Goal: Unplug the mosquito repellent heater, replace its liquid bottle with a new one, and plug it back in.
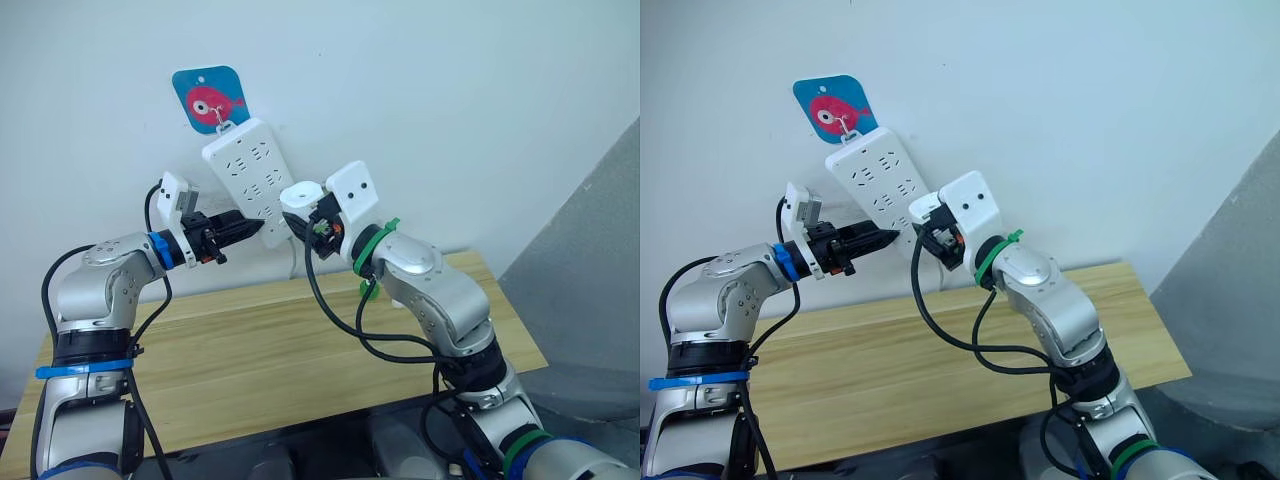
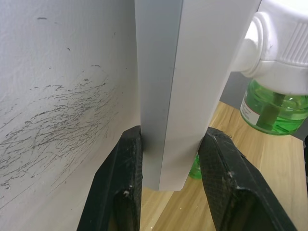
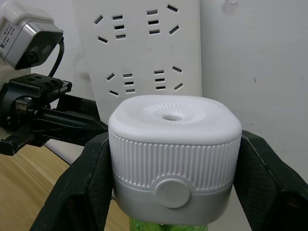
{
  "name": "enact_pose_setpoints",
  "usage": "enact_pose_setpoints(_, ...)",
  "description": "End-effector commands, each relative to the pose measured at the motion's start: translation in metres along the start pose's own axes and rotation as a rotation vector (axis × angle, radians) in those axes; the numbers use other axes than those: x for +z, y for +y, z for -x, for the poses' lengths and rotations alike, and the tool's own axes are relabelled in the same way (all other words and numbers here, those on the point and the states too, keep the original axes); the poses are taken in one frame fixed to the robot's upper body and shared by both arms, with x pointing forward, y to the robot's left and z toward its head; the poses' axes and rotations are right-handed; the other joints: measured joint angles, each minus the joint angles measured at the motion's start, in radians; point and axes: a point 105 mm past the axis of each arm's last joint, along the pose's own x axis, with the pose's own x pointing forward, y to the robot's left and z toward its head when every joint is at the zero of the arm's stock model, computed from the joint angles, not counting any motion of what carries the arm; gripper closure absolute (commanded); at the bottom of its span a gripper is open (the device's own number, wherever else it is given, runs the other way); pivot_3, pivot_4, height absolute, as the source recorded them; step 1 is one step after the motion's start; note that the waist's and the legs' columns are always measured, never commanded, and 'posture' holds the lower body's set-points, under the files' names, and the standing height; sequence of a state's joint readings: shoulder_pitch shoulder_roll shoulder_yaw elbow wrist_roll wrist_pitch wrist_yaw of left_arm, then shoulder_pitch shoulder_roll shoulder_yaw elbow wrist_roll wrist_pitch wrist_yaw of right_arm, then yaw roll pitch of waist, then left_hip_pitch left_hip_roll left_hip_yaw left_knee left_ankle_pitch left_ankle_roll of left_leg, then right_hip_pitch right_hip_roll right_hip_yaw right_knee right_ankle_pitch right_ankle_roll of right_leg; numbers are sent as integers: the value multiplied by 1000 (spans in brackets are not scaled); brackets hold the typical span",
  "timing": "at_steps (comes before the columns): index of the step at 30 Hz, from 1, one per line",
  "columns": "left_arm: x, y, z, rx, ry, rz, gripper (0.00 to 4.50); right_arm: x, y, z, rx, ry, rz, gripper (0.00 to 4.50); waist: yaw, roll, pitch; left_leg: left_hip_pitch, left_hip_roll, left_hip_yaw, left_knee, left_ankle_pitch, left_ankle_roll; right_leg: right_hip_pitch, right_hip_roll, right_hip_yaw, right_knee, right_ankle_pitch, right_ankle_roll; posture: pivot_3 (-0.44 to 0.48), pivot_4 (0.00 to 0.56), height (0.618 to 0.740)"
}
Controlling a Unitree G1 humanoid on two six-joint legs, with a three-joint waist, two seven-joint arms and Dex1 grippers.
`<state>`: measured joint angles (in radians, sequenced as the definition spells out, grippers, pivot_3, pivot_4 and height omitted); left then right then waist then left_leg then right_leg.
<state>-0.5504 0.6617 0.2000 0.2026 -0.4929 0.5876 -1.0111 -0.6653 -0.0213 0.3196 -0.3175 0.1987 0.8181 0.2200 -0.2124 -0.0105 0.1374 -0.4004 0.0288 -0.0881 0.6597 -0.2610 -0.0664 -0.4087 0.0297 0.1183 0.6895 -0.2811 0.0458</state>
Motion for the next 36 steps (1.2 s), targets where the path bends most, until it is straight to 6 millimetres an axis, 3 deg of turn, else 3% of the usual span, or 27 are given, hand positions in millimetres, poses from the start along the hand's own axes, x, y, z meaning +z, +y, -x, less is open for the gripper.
enact_pose_setpoints(1,22,-7,-3,-29,-57,-54,3186,11,9,-1,35,-45,5,1467,0,0,0,0,0,0,0,0,0,0,0,0,0,0,0,-195,106,736)
enact_pose_setpoints(19,23,-8,-3,-32,-56,-52,3186,7,0,-2,-27,-50,-45,1467,0,0,0,0,0,0,0,0,0,0,0,0,1,0,0,-192,108,736)
enact_pose_setpoints(36,24,-10,-4,-37,-57,-53,3186,1,3,-3,-17,-36,-46,1467,0,0,0,0,0,-1,0,0,0,0,0,0,1,0,0,-191,108,736)
